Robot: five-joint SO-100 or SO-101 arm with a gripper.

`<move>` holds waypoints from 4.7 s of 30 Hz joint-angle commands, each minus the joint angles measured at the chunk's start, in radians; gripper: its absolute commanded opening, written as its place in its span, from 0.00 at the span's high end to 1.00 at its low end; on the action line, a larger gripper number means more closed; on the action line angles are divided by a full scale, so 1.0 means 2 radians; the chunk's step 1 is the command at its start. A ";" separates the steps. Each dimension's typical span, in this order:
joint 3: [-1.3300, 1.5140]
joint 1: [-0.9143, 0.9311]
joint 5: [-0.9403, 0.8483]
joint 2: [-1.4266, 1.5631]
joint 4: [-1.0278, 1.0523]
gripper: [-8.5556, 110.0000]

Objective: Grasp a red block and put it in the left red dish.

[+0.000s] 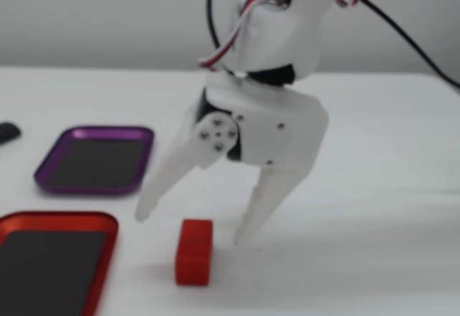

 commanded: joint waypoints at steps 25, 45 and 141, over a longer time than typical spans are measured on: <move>0.063 -0.002 -0.028 0.002 -0.070 0.79; 0.056 -0.008 -0.027 0.127 -0.026 0.93; -0.156 0.031 -0.057 0.345 0.336 0.71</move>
